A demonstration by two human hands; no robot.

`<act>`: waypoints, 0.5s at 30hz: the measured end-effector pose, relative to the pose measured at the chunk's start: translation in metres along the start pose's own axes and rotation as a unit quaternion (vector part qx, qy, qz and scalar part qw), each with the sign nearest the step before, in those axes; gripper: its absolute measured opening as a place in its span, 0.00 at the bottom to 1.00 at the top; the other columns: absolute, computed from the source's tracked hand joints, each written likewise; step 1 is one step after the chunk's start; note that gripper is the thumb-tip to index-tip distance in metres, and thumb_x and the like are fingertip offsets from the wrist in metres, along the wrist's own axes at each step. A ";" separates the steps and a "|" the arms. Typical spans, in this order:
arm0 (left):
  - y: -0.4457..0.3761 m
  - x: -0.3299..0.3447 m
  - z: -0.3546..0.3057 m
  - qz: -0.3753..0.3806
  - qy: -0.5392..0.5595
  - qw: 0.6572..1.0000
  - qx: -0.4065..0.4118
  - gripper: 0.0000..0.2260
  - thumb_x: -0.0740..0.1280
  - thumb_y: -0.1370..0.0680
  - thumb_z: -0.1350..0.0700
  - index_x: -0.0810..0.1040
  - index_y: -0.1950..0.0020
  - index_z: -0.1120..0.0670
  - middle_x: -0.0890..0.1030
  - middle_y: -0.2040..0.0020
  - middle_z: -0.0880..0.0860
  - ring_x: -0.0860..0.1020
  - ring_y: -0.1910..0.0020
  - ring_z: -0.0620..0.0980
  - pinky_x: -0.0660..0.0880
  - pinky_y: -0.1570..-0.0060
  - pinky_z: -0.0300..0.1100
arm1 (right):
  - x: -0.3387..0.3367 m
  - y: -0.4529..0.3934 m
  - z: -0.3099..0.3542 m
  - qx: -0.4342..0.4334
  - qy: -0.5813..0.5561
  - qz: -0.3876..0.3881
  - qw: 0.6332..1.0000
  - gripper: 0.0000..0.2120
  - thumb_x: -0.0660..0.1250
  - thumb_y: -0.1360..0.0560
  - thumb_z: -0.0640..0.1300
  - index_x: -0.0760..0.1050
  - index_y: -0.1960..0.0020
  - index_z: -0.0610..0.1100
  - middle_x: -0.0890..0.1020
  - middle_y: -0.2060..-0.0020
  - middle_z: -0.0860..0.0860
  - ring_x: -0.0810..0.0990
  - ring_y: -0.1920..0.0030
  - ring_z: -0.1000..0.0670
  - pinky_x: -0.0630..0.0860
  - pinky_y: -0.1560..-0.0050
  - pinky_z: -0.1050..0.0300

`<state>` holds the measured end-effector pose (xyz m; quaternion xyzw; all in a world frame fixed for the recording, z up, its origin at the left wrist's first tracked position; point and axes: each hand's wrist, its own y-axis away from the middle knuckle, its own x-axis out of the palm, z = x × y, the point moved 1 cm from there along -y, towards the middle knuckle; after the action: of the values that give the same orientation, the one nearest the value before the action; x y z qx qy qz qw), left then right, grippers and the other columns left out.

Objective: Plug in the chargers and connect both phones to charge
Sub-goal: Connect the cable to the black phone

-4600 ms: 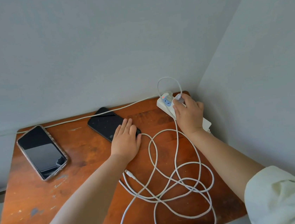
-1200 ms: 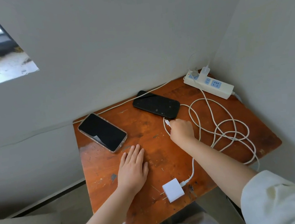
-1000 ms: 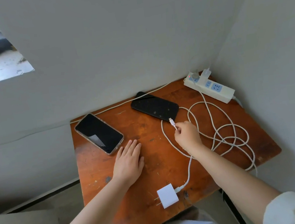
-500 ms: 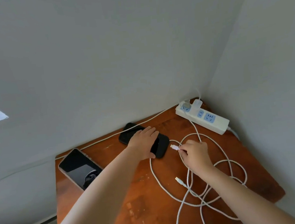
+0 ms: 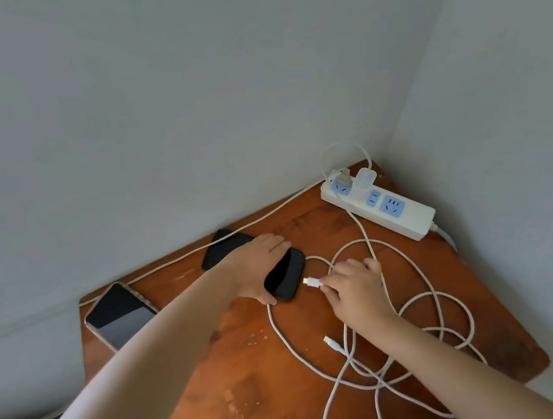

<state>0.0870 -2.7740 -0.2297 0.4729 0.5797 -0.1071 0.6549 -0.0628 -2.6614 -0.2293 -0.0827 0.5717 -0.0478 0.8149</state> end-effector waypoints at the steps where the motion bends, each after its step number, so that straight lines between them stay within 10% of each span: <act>1: 0.003 0.000 0.001 -0.005 0.007 1.000 -0.002 0.46 0.73 0.35 0.45 0.49 0.27 0.55 0.56 0.26 0.57 0.53 0.27 0.55 0.52 0.30 0.45 | 0.001 0.000 0.001 -0.002 -0.003 -0.005 1.000 0.11 0.82 0.47 0.35 0.82 0.70 0.43 0.80 0.76 0.50 0.79 0.74 0.48 0.73 0.62 0.53; 7: 0.016 0.004 -0.003 -0.007 0.023 1.000 -0.008 0.46 0.73 0.35 0.46 0.49 0.27 0.56 0.55 0.26 0.57 0.52 0.27 0.55 0.51 0.30 0.44 | 0.000 0.002 0.007 0.003 -0.022 -0.014 1.000 0.10 0.80 0.45 0.32 0.82 0.68 0.42 0.81 0.75 0.48 0.79 0.72 0.46 0.56 0.63 0.55; 15: 0.029 0.004 -0.010 -0.041 0.035 0.998 -0.024 0.46 0.74 0.36 0.46 0.51 0.28 0.57 0.58 0.26 0.58 0.55 0.28 0.56 0.54 0.31 0.45 | -0.003 0.007 0.011 -0.006 -0.032 -0.028 0.999 0.10 0.80 0.45 0.31 0.82 0.69 0.40 0.81 0.76 0.46 0.79 0.73 0.44 0.72 0.66 0.46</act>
<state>0.1016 -2.7501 -0.2180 0.4365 0.6237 -0.1028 0.6403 -0.0530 -2.6534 -0.2243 -0.1050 0.5431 -0.0640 0.8306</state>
